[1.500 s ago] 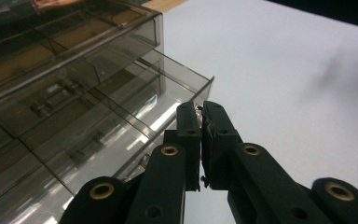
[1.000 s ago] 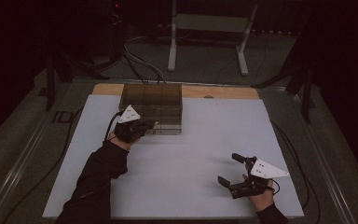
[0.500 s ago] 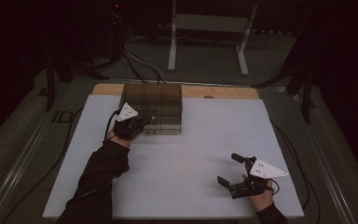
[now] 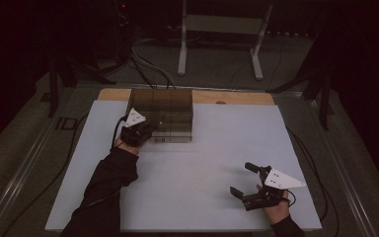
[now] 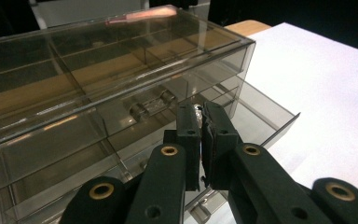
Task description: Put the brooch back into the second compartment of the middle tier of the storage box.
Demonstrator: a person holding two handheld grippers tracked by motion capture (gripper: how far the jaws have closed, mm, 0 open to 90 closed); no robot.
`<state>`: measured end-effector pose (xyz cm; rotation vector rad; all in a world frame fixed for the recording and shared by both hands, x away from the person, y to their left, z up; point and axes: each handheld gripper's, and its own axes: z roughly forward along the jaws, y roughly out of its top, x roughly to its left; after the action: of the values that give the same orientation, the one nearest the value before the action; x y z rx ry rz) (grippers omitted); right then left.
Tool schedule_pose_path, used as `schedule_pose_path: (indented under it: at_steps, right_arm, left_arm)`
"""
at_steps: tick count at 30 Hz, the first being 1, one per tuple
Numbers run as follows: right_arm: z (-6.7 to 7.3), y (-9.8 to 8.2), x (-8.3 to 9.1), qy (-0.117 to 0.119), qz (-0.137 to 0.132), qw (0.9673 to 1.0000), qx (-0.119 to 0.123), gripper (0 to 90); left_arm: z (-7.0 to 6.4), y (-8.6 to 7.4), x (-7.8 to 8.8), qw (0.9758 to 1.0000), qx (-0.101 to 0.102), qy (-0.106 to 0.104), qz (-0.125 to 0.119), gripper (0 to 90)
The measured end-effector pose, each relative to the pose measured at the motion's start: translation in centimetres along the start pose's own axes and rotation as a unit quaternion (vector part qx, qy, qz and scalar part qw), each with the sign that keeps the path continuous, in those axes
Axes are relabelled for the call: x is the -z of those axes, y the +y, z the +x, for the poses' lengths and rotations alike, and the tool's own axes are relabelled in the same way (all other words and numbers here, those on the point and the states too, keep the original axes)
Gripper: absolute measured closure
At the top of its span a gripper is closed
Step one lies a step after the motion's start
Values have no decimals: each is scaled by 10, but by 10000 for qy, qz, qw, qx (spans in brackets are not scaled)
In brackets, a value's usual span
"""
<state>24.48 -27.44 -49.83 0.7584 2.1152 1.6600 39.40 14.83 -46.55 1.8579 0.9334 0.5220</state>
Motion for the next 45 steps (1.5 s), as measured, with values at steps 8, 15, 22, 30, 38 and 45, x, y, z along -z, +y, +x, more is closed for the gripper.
schedule_pose_path:
  at_steps: [8, 15, 22, 30, 38, 45]
  right_arm:
    - [0, 0, 0, -3, -2, 10000, -7, 0]
    - [0, 0, 1, -3, -4, 10000, -4, 0]
    - [0, 0, 1, -3, -3, 10000, -2, 0]
    - [0, 0, 1, -2, 1, 10000, -1, 0]
    - [0, 0, 1, 13, 13, 10000, -14, 0]
    - [-1, 0, 2, -4, -6, 10000, -20, 0]
  left_arm:
    - [0, -6, -9, 9997, 2, -88, 242, 873]
    - [2, -10, -14, 9994, -9, -68, 346, 873]
    - [1, -11, -21, 9987, -29, -210, 459, 873]
    - [5, -13, -26, 9982, 29, -233, 554, 872]
    - [3, -11, -30, 9980, 25, -250, 581, 871]
    - [1, -7, -29, 9986, -30, -143, 502, 871]
